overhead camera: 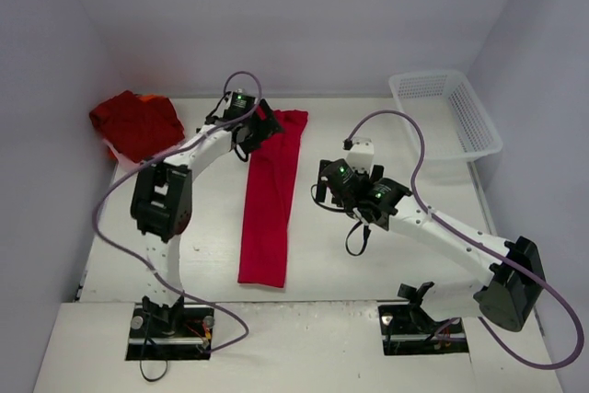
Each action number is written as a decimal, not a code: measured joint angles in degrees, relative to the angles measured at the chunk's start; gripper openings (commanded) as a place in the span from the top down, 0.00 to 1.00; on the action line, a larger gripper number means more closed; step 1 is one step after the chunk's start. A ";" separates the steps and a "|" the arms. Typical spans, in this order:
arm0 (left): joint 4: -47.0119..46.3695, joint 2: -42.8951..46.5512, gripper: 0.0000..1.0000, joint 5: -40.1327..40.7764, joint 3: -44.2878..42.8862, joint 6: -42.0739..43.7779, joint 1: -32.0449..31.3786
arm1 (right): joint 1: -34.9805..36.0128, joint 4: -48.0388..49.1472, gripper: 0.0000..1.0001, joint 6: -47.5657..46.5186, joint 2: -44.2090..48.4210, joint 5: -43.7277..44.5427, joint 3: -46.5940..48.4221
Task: Fold and stack the t-shirts
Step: Fold the tshirt
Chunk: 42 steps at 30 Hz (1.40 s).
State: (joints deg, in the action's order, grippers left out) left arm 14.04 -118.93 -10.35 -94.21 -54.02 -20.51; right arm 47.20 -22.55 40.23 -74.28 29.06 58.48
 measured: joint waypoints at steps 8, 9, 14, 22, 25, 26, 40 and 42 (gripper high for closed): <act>2.38 20.68 0.18 3.19 8.33 1.66 -0.07 | 0.17 0.02 0.00 0.39 1.25 -0.90 0.00; 2.60 23.43 0.18 3.45 10.36 1.64 -0.09 | 0.24 0.02 0.00 0.46 1.33 -1.07 0.00; 4.42 34.69 0.18 4.35 24.11 0.72 -0.15 | 1.86 1.57 0.01 1.42 1.36 -2.29 -1.27; 6.40 45.64 0.18 3.72 45.22 -3.87 -0.92 | 8.48 5.42 0.08 5.05 -2.89 -3.98 -7.37; 6.62 51.34 0.18 3.08 49.72 -5.14 -1.25 | 10.71 6.62 0.12 6.69 -5.14 -4.59 -8.85; 6.67 53.22 0.18 2.89 50.90 -5.55 -1.33 | 11.34 7.10 0.12 7.17 -5.81 -4.81 -9.14; 6.45 67.14 0.19 3.39 64.39 -12.55 -9.99 | 21.20 11.61 0.14 13.51 -11.39 -6.21 -9.33; 6.49 68.02 0.19 4.28 66.71 -14.23 -12.92 | 22.84 11.78 0.14 14.47 -12.48 -6.27 -9.29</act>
State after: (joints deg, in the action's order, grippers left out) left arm 20.53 -50.92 -6.07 -27.51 -68.25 -33.43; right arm 70.04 -10.76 54.70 -86.76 22.79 49.19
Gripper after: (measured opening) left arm 0.816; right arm 0.856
